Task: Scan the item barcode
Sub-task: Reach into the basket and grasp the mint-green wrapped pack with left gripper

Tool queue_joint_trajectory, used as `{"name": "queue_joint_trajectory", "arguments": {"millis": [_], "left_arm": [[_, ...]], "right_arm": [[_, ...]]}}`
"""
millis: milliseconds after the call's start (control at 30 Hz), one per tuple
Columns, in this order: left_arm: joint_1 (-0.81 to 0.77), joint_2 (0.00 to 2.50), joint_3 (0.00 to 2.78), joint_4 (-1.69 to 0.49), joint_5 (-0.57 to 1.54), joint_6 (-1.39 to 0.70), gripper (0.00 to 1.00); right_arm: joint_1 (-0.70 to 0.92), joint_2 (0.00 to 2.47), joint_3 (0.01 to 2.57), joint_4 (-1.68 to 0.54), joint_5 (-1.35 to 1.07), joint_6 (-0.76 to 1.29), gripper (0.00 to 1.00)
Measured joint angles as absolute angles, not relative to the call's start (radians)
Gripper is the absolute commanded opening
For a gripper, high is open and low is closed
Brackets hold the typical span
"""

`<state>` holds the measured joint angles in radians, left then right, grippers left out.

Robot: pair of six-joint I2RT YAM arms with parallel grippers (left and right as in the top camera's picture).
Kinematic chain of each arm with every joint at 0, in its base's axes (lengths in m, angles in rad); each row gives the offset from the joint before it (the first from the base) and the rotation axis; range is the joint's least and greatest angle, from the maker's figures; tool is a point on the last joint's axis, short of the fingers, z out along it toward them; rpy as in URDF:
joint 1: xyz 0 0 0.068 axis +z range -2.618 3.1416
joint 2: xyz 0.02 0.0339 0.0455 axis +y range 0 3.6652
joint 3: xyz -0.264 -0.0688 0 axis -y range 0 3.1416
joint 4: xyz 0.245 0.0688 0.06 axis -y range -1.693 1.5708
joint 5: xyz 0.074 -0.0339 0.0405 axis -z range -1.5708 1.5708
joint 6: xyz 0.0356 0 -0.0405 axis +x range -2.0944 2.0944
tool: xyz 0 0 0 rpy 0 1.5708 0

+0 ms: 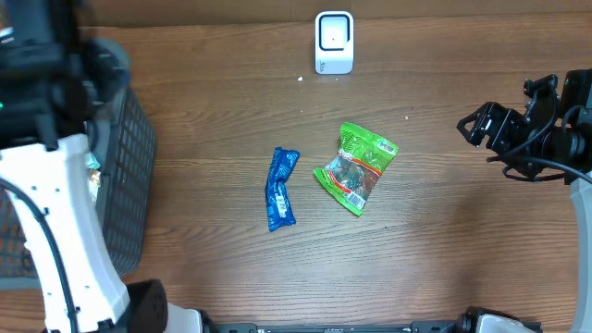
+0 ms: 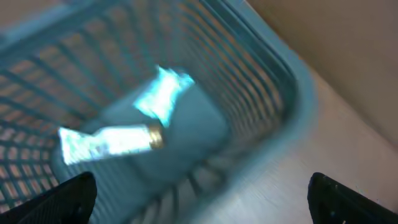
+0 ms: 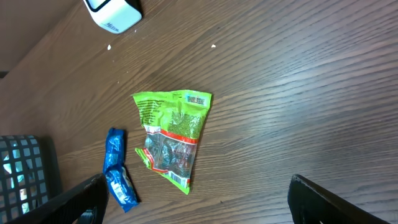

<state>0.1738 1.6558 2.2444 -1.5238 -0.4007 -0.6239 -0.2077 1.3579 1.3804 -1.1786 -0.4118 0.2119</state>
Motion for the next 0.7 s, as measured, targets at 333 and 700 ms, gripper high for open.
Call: {"name": "queue_joint_trajectory", "arguments": {"millis": [333,700], "left_arm": [[0.424,1.858,2.243,-1.43,-0.326,-0.459,0.89],[0.514,2.088,2.233,-1.408,-0.257,-0.373,0.82]], "right_arm": [[-0.207,1.358,1.38,-1.18,-0.414,0.212,0.93],[-0.208,1.358,1.38,-1.187,-0.414,0.21,0.93]]}}
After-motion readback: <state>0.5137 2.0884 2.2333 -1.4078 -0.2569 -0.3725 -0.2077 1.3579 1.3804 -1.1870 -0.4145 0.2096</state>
